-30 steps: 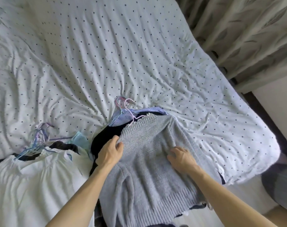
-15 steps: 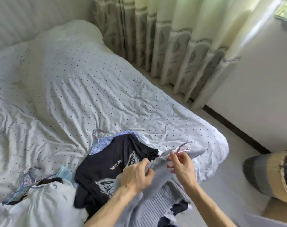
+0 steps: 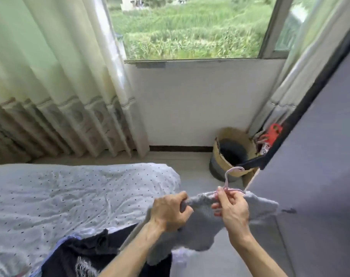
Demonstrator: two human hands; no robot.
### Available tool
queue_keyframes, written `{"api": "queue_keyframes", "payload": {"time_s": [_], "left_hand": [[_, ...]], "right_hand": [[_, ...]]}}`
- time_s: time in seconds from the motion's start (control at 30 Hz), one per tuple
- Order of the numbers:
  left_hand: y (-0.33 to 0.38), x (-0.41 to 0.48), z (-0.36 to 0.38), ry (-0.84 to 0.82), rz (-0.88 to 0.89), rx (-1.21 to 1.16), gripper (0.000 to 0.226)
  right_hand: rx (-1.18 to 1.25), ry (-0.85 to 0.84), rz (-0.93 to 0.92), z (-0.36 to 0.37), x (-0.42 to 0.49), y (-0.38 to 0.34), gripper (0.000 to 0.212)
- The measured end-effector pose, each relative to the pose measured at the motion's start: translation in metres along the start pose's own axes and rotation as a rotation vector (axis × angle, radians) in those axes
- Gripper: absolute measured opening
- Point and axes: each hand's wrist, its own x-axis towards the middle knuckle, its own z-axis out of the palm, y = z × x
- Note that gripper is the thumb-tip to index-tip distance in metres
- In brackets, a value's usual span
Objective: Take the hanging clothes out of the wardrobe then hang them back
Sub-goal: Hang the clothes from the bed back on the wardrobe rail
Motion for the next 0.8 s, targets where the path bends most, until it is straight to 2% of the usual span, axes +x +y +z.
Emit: {"api": "queue_keyframes", "payload": {"time_s": [0.13, 0.23, 0.3, 0.37, 0.47, 0.53, 0.6, 0.7, 0.8], "left_hand": [[0.076, 0.036, 0.020, -0.071, 0.134, -0.035, 0.022], [0.125, 0.060, 0.034, -0.263, 0.170, -0.083, 0.023], [0.156, 0.076, 0.037, -0.421, 0.157, -0.194, 0.023], [0.188, 0.093, 0.030, -0.487, 0.196, -0.356, 0.022], [0.245, 0.119, 0.003, -0.575, 0.319, -0.622, 0.027], [0.289, 0.135, -0.016, -0.649, 0.424, -0.702, 0.028], [0.330, 0.148, -0.026, -0.719, 0.503, -0.668, 0.029], [0.378, 0.162, -0.017, -0.775, 0.630, -0.482, 0.032], [0.408, 0.173, 0.002, -0.910, 0.699, -0.439, 0.016]], "right_hand": [[0.027, 0.139, -0.045, -0.080, 0.012, -0.015, 0.015], [0.026, 0.213, -0.085, -0.129, 0.025, -0.023, 0.013], [0.027, 0.272, -0.093, -0.157, 0.035, -0.027, 0.013], [0.010, 0.323, -0.096, -0.182, 0.044, -0.031, 0.013], [-0.055, 0.367, -0.081, -0.215, 0.055, -0.038, 0.013], [-0.077, 0.379, -0.053, -0.234, 0.063, -0.041, 0.014], [-0.136, 0.430, -0.037, -0.251, 0.071, -0.043, 0.019], [-0.256, 0.513, -0.011, -0.278, 0.074, -0.045, 0.024], [-0.374, 0.544, 0.070, -0.302, 0.069, -0.051, 0.027]]}}
